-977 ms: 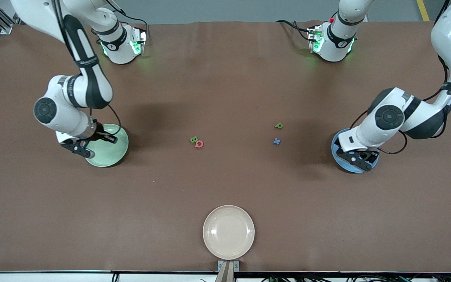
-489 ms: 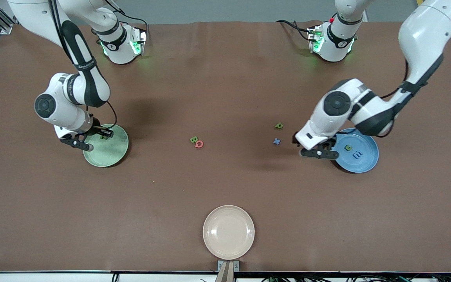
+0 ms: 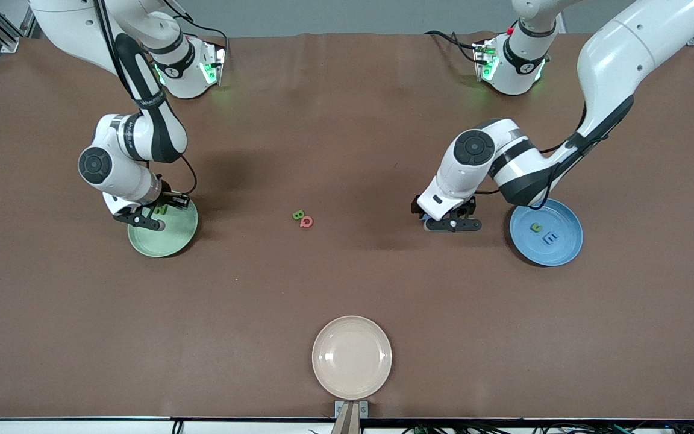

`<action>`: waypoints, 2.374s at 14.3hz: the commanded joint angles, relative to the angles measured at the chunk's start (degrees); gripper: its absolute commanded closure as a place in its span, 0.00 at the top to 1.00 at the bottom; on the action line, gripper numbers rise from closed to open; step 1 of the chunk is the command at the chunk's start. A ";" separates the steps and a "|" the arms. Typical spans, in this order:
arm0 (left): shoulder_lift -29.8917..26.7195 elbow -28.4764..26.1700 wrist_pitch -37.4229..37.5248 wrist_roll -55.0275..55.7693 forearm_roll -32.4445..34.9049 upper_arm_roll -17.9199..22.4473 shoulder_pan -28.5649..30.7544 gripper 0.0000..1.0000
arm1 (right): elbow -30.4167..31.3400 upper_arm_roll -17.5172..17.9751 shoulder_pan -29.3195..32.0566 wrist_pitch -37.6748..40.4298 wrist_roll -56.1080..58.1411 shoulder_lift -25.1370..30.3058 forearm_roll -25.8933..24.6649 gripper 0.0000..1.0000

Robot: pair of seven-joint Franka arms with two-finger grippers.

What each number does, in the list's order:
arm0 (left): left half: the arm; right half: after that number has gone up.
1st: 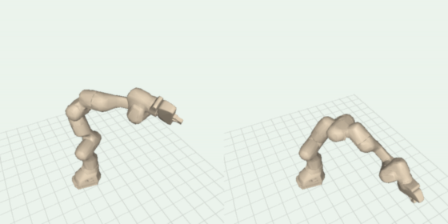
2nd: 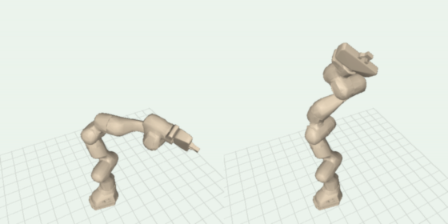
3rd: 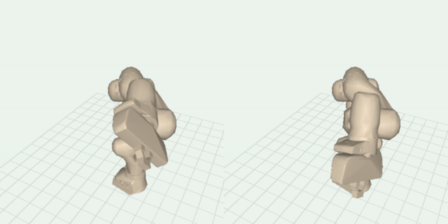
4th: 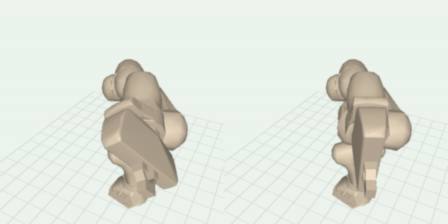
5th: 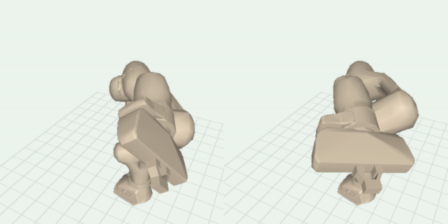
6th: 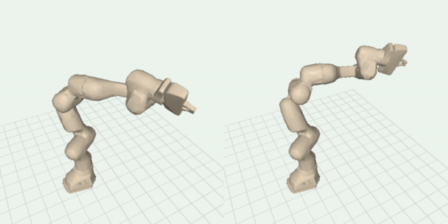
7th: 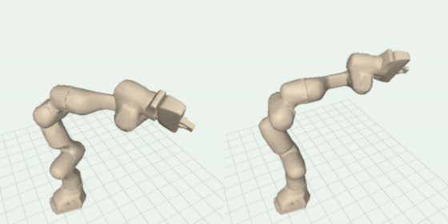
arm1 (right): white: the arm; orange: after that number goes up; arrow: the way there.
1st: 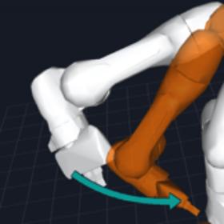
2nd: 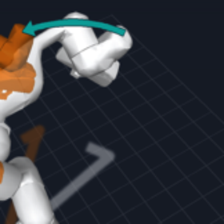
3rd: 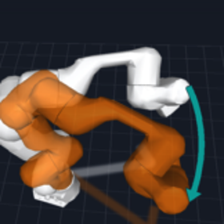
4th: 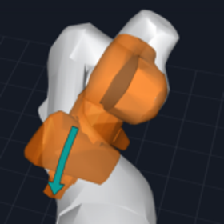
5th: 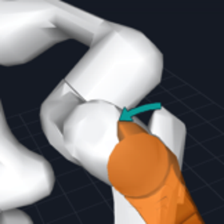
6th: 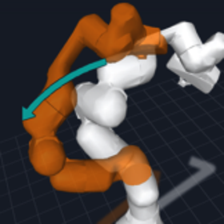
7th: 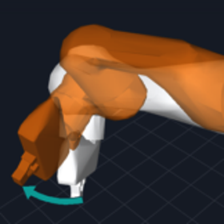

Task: Sort upper and lower case letters into plates
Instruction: 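Drop the c into the green plate while the left gripper reaches the plus, then grasp the B with the right gripper while the left gripper grasps the plus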

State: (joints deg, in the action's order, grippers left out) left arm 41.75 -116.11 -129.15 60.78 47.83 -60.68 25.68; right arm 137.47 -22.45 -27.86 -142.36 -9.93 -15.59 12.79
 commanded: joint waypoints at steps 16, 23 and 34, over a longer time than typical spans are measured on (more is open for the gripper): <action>0.88 -2.10 -9.97 8.30 0.42 13.91 -12.49 0.88 | -14.67 0.03 -21.44 -2.13 -50.17 -9.53 -0.22 0.91; 0.70 -1.93 -10.07 7.86 0.42 14.09 -12.50 0.64 | -21.62 1.78 -23.82 -2.31 -59.49 -15.34 -0.04 0.63; 0.44 -0.61 -10.16 7.68 0.42 14.18 -11.97 0.60 | -24.62 4.16 -28.39 -2.57 -67.94 -19.48 -0.04 0.63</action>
State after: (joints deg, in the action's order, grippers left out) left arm 42.78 -117.00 -138.74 68.59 47.86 -47.31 13.87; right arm 113.59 -18.12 -54.58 -145.17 -75.66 -33.99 12.86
